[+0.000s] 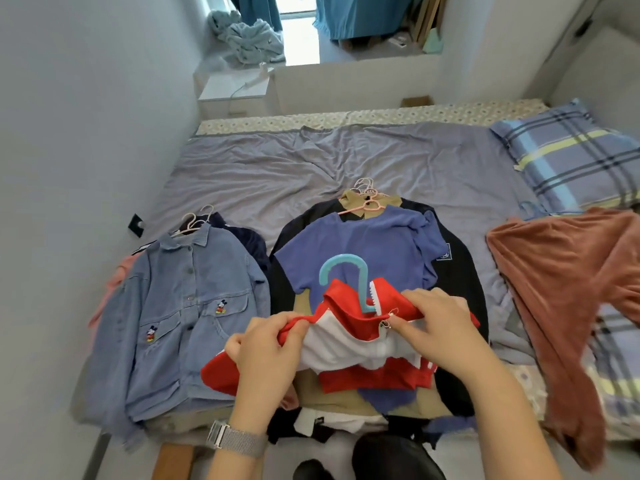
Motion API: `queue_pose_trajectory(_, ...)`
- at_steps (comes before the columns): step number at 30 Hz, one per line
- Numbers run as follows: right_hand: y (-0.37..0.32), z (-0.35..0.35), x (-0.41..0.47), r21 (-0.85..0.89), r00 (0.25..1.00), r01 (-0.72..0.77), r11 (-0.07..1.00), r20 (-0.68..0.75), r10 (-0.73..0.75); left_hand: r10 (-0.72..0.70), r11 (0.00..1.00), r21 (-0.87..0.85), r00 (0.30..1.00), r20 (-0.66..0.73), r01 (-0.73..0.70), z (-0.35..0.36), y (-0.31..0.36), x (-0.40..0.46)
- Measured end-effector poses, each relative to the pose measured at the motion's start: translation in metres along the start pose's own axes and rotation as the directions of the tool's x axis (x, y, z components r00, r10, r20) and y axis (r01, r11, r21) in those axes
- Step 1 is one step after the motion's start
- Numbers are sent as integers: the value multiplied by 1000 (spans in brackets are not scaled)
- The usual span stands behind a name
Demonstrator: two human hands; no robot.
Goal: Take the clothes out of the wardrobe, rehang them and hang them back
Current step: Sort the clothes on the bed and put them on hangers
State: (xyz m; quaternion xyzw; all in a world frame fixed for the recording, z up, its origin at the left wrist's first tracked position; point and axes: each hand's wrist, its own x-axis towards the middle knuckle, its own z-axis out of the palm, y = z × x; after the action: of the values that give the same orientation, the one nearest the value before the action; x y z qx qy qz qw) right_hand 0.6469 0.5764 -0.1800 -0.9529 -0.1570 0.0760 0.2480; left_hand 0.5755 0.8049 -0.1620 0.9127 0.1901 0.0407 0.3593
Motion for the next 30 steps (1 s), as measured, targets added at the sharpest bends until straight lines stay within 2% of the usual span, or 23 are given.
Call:
queue_pose_trajectory(3, -19, -5, -38, 18, 1000, 11, 1000, -11, -11, 12, 1000, -2, 1000, 3, -12, -18, -2, -35)
queue_pose_trajectory(6, -27, -18, -64, 123, 999, -27, 992, 27, 24, 90, 996, 22, 996, 0, -90, -36, -2, -60)
queue_pose_trajectory(8, -35, -26, -80, 97, 999, -39, 995, 35, 35, 119, 993, 24, 993, -24, -118, -49, 0, -73)
queue_pose_trajectory(12, -57, -43, -105, -48, 993, -31, 998, -119, 25, 192, 980, -13, 969, -158, -196, -66, 13, -88)
queue_pose_trajectory(16, -57, -63, -119, -72, 971, -64, 995, -235, 46, 198, 969, -93, 945, -262, -229, -70, 26, -92)
queue_pose_trajectory(19, -46, -74, -137, -37, 960, -103, 994, -265, 90, 216, 974, -5, 928, -304, -229, -67, 30, -104)
queue_pose_trajectory(22, -36, -82, -152, -4, 966, -110, 994, -236, 106, 197, 977, -10, 920, -338, -213, -60, 29, -116)
queue_pose_trajectory(25, -23, -87, -157, 228, 971, -83, 970, -201, 130, 211, 970, -33, 898, -387, -242, -57, 27, -124)
queue_pose_trajectory(27, -18, -93, -158, 326, 975, -60, 943, -185, 126, 245, 957, -66, 907, -343, -283, -62, 27, -132)
queue_pose_trajectory(30, -14, -99, -156, 367, 984, -5, 930, -164, 70, 304, 951, -36, 947, -103, -308, -69, 30, -146)
